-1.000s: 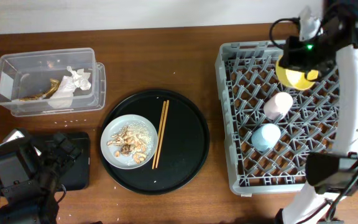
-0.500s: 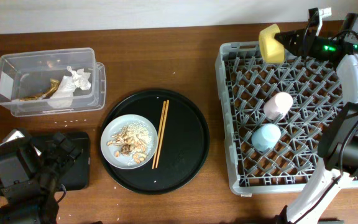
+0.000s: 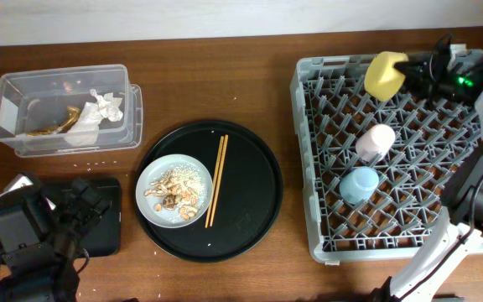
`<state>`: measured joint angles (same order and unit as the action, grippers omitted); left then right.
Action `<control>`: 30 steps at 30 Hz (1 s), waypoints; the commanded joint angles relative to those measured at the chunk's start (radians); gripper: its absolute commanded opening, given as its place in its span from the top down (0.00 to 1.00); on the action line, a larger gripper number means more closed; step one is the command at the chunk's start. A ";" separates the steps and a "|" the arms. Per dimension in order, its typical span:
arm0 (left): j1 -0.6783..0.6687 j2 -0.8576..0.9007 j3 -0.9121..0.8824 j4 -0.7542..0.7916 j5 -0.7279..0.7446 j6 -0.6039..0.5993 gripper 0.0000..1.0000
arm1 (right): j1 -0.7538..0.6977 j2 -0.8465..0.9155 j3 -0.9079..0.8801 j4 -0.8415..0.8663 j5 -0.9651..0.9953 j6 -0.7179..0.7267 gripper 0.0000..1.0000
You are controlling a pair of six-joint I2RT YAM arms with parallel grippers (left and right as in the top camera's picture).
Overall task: Sort waste into correct bins and load items into the dishwasher rack
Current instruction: 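Carry the yellow bowl to the rack's far corner and release it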
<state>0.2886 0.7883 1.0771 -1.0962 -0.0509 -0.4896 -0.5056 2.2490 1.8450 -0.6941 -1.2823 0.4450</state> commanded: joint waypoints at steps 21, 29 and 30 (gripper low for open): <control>0.002 -0.001 0.001 0.002 0.006 0.006 0.01 | 0.295 -0.078 0.093 0.043 1.138 -0.367 0.96; 0.002 -0.001 0.001 0.002 0.006 0.006 0.01 | 0.266 -0.064 0.091 -0.107 1.296 -0.359 0.96; 0.002 -0.001 0.001 0.002 0.006 0.006 0.01 | 0.257 -0.065 0.092 -0.127 1.300 -0.359 0.96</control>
<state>0.2886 0.7883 1.0763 -1.0966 -0.0509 -0.4896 -0.2203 2.1784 1.9396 -0.7769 -0.0238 0.0788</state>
